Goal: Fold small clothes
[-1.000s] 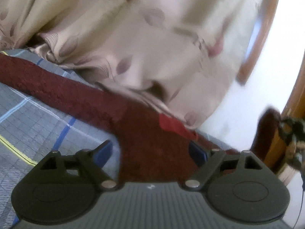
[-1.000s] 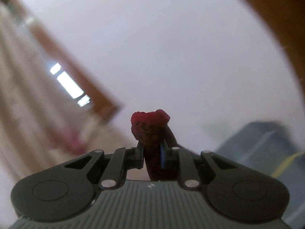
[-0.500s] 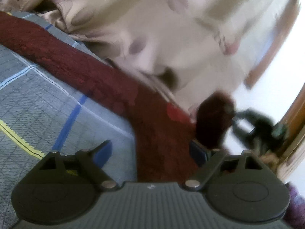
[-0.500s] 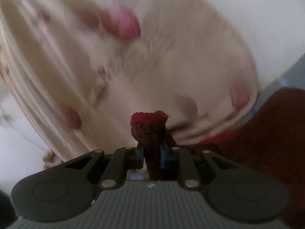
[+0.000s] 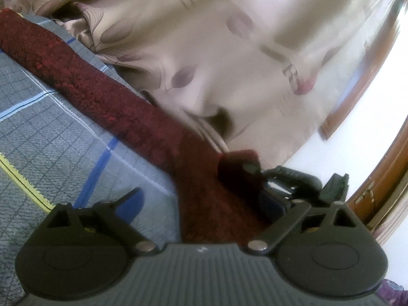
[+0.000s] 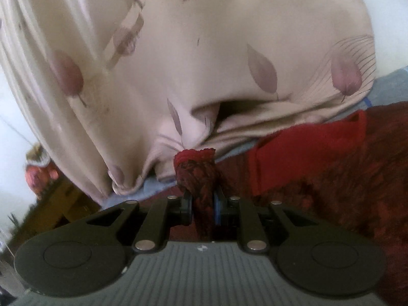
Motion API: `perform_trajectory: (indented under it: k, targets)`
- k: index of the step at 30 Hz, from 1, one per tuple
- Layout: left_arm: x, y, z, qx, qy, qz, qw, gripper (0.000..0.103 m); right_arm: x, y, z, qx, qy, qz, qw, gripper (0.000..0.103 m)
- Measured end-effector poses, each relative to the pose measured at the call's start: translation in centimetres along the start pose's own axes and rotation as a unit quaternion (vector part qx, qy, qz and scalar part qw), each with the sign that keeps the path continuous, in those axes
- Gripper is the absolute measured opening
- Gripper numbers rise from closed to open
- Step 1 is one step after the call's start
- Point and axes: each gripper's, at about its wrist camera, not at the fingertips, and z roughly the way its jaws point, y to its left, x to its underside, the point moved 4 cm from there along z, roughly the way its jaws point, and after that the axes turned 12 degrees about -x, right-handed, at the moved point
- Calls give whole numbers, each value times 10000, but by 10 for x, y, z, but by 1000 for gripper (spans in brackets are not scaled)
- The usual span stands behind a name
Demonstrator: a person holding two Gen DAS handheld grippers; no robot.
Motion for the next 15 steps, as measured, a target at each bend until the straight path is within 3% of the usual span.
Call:
perform_trajectory:
  k: [5, 7, 9, 12, 15]
  targets:
    - [-1, 3, 0, -38, -24, -123, 9999, 98, 13, -7, 14, 8, 417, 41, 9991, 28]
    - [-1, 4, 0, -48, -34, -164, 9998, 99, 16, -9, 15, -104, 449, 106, 9989, 39]
    - [-1, 4, 0, -49, -33, -165, 9998, 99, 15, -10, 12, -367, 403, 323, 9980, 71]
    - [-1, 5, 0, -54, -43, -171, 9998, 99, 7, -3, -7, -911, -75, 826, 9924, 102]
    - [-1, 5, -1, -64, -66, -214, 9997, 99, -1, 7, -23, -950, -290, 813, 9917, 100]
